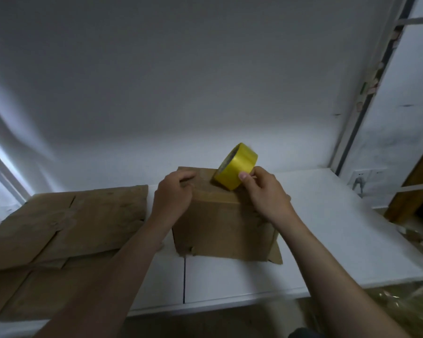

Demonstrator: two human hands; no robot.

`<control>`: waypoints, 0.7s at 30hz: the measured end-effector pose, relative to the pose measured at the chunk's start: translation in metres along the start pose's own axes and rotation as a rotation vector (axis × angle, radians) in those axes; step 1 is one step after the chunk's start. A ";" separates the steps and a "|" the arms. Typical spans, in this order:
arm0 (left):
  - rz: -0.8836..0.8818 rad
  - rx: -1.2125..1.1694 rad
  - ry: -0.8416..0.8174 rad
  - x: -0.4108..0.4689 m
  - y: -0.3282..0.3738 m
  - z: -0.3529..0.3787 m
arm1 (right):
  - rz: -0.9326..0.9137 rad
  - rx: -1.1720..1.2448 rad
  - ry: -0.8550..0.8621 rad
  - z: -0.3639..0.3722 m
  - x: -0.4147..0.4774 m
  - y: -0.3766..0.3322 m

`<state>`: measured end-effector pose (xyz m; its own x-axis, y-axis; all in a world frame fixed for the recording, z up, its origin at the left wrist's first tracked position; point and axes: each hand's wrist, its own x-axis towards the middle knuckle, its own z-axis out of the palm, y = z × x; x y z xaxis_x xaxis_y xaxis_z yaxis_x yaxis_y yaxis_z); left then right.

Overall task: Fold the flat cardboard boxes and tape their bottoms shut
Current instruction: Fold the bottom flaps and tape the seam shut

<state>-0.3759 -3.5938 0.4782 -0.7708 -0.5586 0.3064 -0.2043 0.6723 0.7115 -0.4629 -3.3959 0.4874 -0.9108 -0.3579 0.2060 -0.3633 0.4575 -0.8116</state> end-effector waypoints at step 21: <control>0.044 0.006 -0.173 -0.039 0.014 0.084 | 0.033 0.030 0.106 -0.044 0.013 0.060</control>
<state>-0.3992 -3.5223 0.4231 -0.8716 -0.4365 0.2233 -0.1712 0.6978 0.6955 -0.5052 -3.3376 0.4656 -0.9383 -0.2540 0.2348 -0.3286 0.4423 -0.8345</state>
